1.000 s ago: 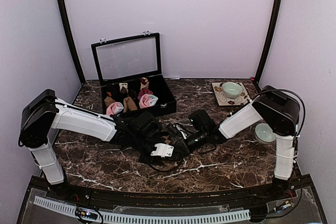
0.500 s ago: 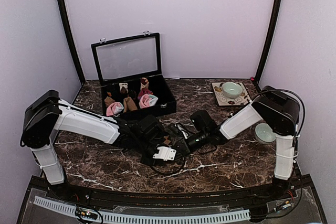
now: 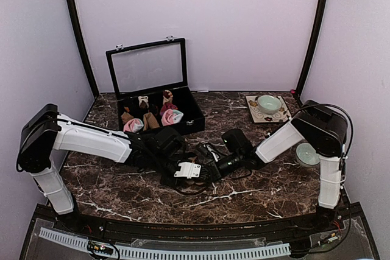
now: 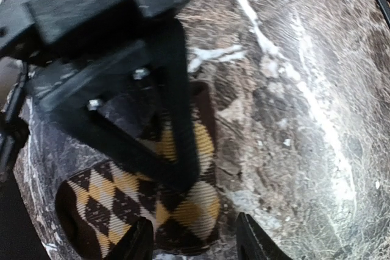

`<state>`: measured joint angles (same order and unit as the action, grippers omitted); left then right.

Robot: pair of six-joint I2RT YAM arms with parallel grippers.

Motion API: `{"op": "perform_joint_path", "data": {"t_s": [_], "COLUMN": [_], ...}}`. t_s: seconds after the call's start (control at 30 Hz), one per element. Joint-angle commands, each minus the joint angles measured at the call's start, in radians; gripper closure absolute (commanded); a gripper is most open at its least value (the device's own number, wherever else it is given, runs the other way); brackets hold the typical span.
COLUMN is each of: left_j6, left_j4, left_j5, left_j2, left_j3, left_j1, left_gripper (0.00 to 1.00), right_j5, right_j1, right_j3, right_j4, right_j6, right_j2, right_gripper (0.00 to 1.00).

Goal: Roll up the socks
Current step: Roll the sock at the center of the board.

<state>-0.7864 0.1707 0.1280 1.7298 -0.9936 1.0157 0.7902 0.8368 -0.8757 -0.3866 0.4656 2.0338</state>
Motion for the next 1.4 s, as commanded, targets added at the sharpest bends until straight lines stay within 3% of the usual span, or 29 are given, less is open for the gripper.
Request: {"op": "perform_joint_path", "data": {"t_s": [0.0,0.37,0.6,0.73,0.9,1.03,1.1,1.37], "left_j6": [0.034,0.015,0.015,0.011,-0.008,-0.034,-0.056,-0.124], "left_j4": [0.039,0.061,0.026,0.057,0.106,0.138,0.149,0.178], "left_j5": [0.007,0.036,-0.036,-0.013,0.059,0.092,0.096,0.120], "left_j2": [-0.027,0.080,0.127,0.149,0.154,0.168,0.181,0.212], "left_j3": [-0.032,-0.044,-0.053,-0.071,-0.058,-0.044,-0.037,-0.007], "left_j1": [-0.008,-0.008,-0.017,-0.022,-0.026,-0.026,-0.026,-0.023], "left_gripper": [0.51,0.52,0.74,0.99,1.00,1.00,1.00,1.00], "right_j5": [-0.113,-0.113,-0.103,-0.113,-0.239,-0.399,-0.435,-0.411], "right_j1": [0.022,0.023,0.023,0.023,0.012,-0.003,-0.010,-0.034], "right_j3": [0.093,0.102,0.112,0.126,0.124,0.120,0.104,0.064], "right_j4": [0.333,0.301,0.271,0.256,0.245,0.217,0.215,0.170], "right_j6": [0.001,0.029,0.041,0.042,-0.009,-0.074,-0.101,-0.133], "right_j2": [0.123,0.111,0.110,0.087,-0.041,-0.190,-0.221,-0.221], "right_gripper": [1.00,1.00,1.00,1.00,0.93,0.75,0.70,0.73]}}
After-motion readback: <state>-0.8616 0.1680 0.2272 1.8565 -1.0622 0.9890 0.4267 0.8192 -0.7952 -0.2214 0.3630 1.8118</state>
